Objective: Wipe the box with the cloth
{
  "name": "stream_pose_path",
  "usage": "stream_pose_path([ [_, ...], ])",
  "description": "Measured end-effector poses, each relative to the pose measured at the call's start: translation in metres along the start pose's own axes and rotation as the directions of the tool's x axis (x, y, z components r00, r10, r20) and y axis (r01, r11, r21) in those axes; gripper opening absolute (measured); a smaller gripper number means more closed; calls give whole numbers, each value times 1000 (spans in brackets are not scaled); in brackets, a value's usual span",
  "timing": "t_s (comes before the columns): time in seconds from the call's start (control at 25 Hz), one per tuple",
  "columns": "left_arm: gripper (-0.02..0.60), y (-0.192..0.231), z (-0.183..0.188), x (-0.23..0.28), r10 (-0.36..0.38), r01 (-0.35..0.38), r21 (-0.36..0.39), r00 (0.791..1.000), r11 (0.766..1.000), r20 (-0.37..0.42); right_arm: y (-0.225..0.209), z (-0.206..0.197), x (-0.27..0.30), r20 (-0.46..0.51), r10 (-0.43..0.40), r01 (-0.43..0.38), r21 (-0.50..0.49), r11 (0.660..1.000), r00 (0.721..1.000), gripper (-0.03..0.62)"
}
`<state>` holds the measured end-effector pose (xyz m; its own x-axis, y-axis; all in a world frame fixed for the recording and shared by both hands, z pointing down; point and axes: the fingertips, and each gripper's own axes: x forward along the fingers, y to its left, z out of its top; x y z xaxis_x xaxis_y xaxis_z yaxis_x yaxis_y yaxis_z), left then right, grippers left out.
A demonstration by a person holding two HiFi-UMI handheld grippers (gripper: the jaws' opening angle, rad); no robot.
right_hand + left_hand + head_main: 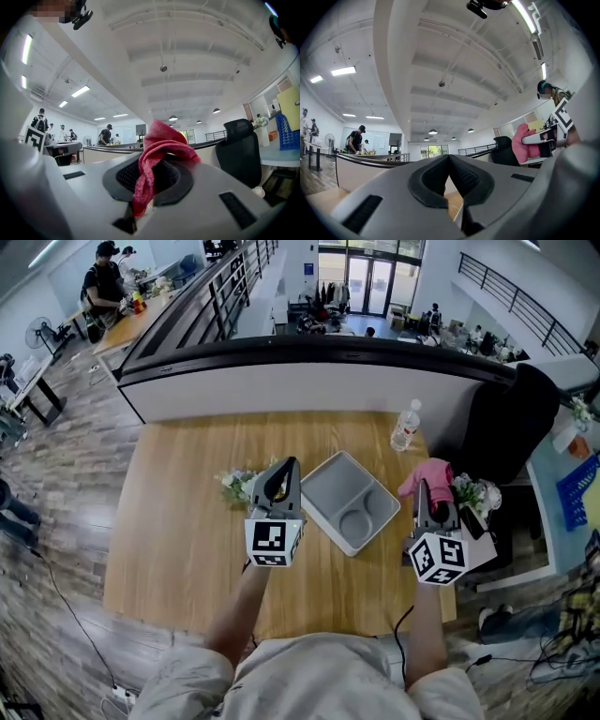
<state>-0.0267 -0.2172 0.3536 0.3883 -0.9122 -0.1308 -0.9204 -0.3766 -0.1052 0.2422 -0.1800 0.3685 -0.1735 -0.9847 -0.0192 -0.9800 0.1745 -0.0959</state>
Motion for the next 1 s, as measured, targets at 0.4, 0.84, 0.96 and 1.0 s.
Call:
stream_pose_path([
  [0.4,11,9,-12,10,8,-9,-35,1000,999,-26,20,-10,38,-13,100,-100,2,995,995,52],
  [0.84,9,12,-24,9,4,-7,-60,999,998,-50,8,-17,38,-22,84,-84,12,996,996,52],
  [0.96,9,14,-25,10,7,-9,-57,999,998,-50,9,-19,45,-29,93,-93,5,996,995,52],
  [1.0,9,15,-26,11,8,-11,-58,999,998,-52,9,-20,47,-33,97,-97,2,995,995,52],
])
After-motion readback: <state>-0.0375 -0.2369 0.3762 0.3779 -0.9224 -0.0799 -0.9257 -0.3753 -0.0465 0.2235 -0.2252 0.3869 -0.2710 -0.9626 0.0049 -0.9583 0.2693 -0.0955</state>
